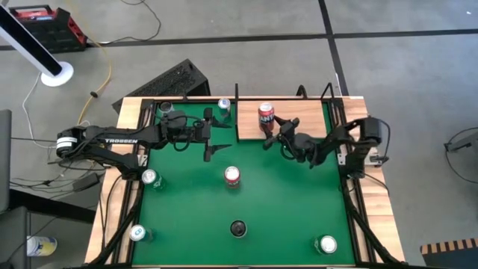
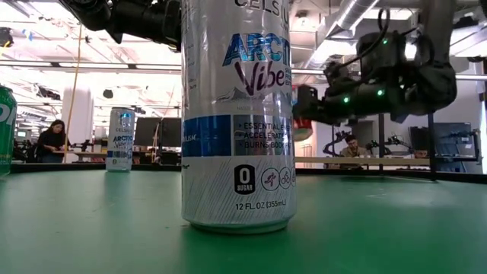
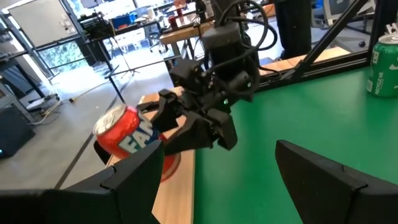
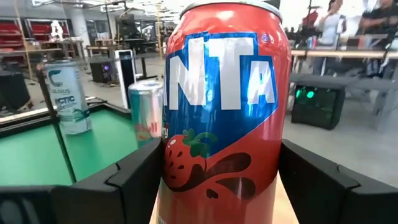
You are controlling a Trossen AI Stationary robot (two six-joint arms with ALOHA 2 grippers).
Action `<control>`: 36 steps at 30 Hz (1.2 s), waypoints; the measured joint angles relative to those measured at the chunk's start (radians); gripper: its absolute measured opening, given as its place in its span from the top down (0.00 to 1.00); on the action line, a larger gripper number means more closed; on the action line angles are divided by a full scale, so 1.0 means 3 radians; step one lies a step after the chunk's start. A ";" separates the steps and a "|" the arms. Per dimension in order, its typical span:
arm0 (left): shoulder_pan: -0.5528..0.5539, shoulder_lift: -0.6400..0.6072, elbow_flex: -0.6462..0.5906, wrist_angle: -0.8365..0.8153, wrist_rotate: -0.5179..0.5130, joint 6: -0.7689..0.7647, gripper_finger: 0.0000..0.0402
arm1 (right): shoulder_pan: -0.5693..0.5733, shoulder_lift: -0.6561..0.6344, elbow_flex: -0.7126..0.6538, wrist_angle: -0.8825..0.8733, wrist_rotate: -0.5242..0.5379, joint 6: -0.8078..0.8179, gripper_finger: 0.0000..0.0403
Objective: Place canned beverage on shelf
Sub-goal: Put the right red soda can on the shelf
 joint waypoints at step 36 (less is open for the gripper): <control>0.0001 0.0001 0.0000 -0.0007 -0.0063 0.0074 0.26 | -0.0027 0.0493 0.0055 0.0175 0.0003 -0.0120 0.02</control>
